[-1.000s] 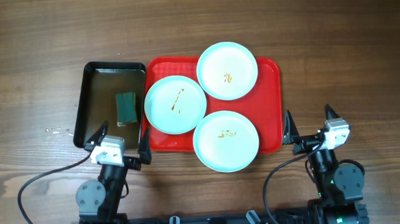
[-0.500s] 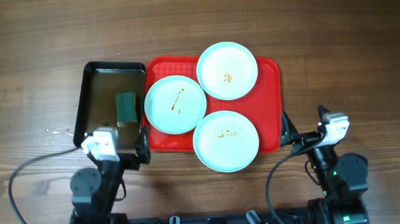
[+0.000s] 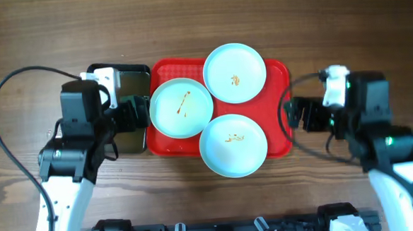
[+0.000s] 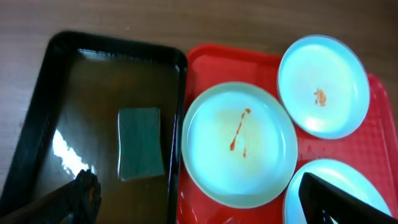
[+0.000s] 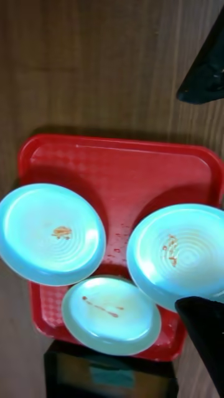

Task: Clean dirty plates on tray and stack at the side

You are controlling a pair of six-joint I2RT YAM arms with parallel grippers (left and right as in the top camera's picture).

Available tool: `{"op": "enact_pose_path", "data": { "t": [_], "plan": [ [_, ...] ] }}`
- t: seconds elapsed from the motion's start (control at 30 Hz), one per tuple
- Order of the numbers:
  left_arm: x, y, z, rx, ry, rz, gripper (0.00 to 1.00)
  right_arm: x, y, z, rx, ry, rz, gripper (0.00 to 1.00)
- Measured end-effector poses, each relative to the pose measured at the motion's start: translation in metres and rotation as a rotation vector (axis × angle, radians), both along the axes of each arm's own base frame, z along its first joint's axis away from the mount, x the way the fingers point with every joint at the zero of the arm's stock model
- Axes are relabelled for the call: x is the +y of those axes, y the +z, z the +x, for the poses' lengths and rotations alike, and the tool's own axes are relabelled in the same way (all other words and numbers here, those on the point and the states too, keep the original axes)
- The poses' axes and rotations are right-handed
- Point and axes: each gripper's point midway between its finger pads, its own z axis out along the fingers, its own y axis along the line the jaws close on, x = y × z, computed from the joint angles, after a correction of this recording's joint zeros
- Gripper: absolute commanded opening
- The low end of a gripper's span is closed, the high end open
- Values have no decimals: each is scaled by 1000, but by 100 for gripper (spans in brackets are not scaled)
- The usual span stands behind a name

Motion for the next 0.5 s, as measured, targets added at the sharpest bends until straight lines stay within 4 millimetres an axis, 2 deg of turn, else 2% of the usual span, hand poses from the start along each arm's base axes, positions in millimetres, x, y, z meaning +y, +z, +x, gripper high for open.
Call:
{"op": "enact_pose_path", "data": {
  "t": [0.07, 0.13, 0.23, 0.3, 0.37, 0.5],
  "plan": [
    [0, -4, 0, 17, 0, 1, 100, 9, 1, 9, 30, 27, 40, 99],
    [-2, -4, 0, 17, -6, -5, 100, 22, -6, 10, 70, 74, 99, 91],
    [-3, 0, 4, -7, -11, -12, 100, 35, -19, 11, 134, 124, 148, 86],
    [-3, 1, 13, -27, -8, -11, 100, 44, -31, 10, 187, 151, 155, 78],
    [1, -11, 18, 12, 18, 6, 100, 56, -52, 4, 285, 181, 144, 73],
    [8, -58, 29, 158, 73, 38, 100, 59, -83, -2, 416, 144, 91, 67]
  ]
}}
